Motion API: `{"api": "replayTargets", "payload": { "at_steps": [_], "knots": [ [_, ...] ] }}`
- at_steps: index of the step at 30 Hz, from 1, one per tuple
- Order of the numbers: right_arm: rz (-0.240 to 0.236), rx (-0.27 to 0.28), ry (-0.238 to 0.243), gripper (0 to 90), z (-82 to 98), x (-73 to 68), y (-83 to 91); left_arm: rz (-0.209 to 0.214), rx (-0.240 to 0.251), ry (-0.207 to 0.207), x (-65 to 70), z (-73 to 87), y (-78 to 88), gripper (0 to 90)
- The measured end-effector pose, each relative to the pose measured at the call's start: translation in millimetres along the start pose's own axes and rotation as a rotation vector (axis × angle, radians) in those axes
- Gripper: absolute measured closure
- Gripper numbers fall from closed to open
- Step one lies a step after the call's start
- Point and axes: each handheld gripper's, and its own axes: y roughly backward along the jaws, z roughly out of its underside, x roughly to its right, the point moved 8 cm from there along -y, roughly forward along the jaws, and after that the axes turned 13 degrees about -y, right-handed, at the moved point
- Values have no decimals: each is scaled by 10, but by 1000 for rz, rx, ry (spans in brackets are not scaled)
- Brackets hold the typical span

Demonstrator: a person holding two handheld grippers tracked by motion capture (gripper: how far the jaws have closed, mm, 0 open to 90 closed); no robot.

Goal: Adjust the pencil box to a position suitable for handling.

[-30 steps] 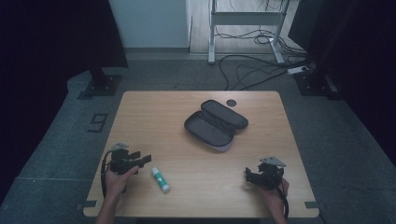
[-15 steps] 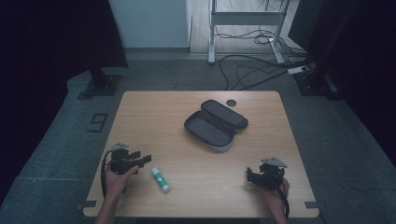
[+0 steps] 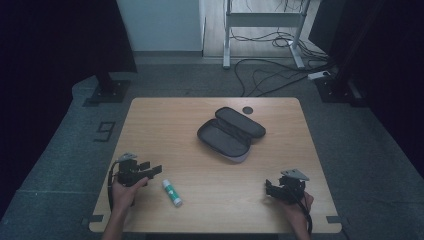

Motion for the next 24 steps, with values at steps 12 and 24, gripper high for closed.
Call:
{"api": "replayTargets", "payload": {
  "at_steps": [12, 24],
  "knots": [
    [-18, -3, -4, 155, 13, -12, 28, 2, -2, -5, 21, -10, -26, 333],
    [-74, 23, -3, 187, -81, -126, 70, -1, 4, -42, 110, -138, -59, 335]
  ]
}}
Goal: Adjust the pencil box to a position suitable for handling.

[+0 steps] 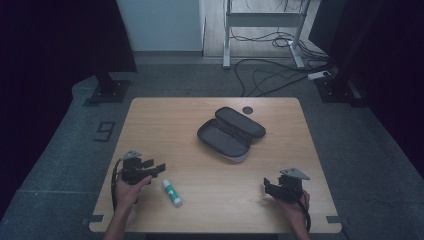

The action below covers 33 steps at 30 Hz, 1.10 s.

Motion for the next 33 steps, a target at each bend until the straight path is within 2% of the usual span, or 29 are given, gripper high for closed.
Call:
{"api": "replayTargets", "payload": {
  "at_steps": [4, 6, 11, 14, 18, 26, 33],
  "knots": [
    [-22, 23, 3, 212, -92, -33, 11, 3, 6, -5, 11, -109, -32, 337],
    [-33, 32, 5, 223, -178, -72, 8, 16, 27, 1, 27, -213, -50, 340],
    [-46, 42, 18, 241, -287, -140, 29, 17, 27, -8, 40, -329, -92, 341],
    [-68, 51, 27, 260, -401, -227, 61, 13, 23, -20, 53, -414, -122, 345],
    [-82, 51, 31, 272, -461, -287, 49, 20, 26, -16, 78, -512, -176, 359],
    [-95, 44, 30, 291, -539, -334, -19, 8, 24, -26, 109, -666, -300, 372],
    [-117, 60, 38, 317, -660, -405, -71, 2, 5, -31, 111, -812, -497, 369]
  ]
}}
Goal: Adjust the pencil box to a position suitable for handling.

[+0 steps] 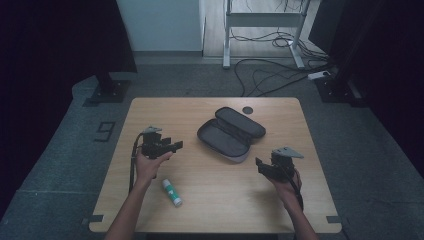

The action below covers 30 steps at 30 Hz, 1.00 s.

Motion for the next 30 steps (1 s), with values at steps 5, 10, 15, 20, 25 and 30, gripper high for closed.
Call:
{"api": "replayTargets", "payload": {
  "at_steps": [5, 10, 15, 20, 25, 30],
  "knots": [
    [-4, 3, -1, 328, -64, -18, -45, -1, -25, -13, -6, -31, -101, 361],
    [-13, 2, -1, 347, -112, -43, -95, 8, -19, -3, -6, -77, -202, 349],
    [-16, -9, 6, 354, -155, -87, -172, 7, -35, 3, -33, -116, -312, 348],
    [-20, -14, 6, 365, -177, -111, -232, 11, -33, 2, -15, -157, -384, 352],
    [-22, -24, -4, 372, -183, -120, -314, -13, -33, -1, -12, -169, -467, 362],
    [-18, -21, -2, 382, -262, -141, -386, -2, -41, -12, 55, -259, -564, 360]
  ]
}}
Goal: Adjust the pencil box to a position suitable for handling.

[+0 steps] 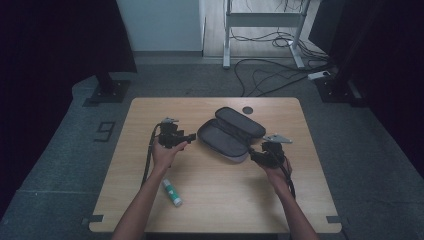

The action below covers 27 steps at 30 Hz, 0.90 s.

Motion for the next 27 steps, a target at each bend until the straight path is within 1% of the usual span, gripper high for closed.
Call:
{"api": "replayTargets", "payload": {
  "at_steps": [1, 2, 3, 4, 5, 6, 7, 9, 11, 12, 13, 14, 15, 17, 19, 22, 23, 26, 27],
  "knots": [
    [0, 0, 0, 382, 0, 0, 0, 0, 0, 0, 0, 0, 0, 360],
    [1, 0, 2, 386, -13, -1, -11, 5, 5, 10, 7, -13, -14, 360],
    [1, 10, -2, 400, -28, -4, -30, 9, 4, 13, 7, -14, -19, 361],
    [10, -4, -3, 396, -26, -4, -85, 19, 1, 28, 12, -18, -38, 360],
    [10, -4, -3, 396, -26, -4, -85, 21, -8, 27, 13, -23, -54, 360],
    [22, -27, 9, 396, -26, -12, -166, 18, -11, 22, 20, -49, -73, 359],
    [22, -27, 9, 396, -26, -12, -166, 18, -11, 22, 20, -49, -73, 359],
    [24, -33, 13, 398, -53, -32, -224, 21, 6, 27, 22, -125, -79, 358],
    [25, -22, 18, 407, -72, -46, -261, 21, 14, 35, 15, -146, -85, 360],
    [26, -24, 14, 409, -72, -49, -284, 19, 3, 37, -13, -159, -117, 359],
    [30, -29, 18, 405, -67, -43, -298, 19, 3, 37, -13, -159, -117, 359],
    [37, -42, 19, 402, -61, -38, -328, 13, -10, 36, -35, -169, -177, 359],
    [37, -42, 19, 402, -61, -38, -328, 13, -10, 36, -35, -169, -177, 358],
    [43, -42, 19, 404, -84, -30, -368, 12, -4, 43, -44, -194, -256, 360],
    [45, -42, 14, 406, -99, -31, -381, 12, -11, 41, -46, -186, -284, 362],
    [51, -43, 4, 414, -131, -26, -426, 1, -44, 40, -45, -119, -415, 364],
    [51, -43, 4, 414, -131, -26, -426, 1, -44, 40, -45, -119, -415, 365],
    [56, -39, -3, 420, -131, -8, -456, -14, -67, 36, -60, -70, -507, 368],
    [56, -39, -3, 420, -131, -8, -456, -14, -67, 36, -60, -70, -507, 370]
  ]
}}
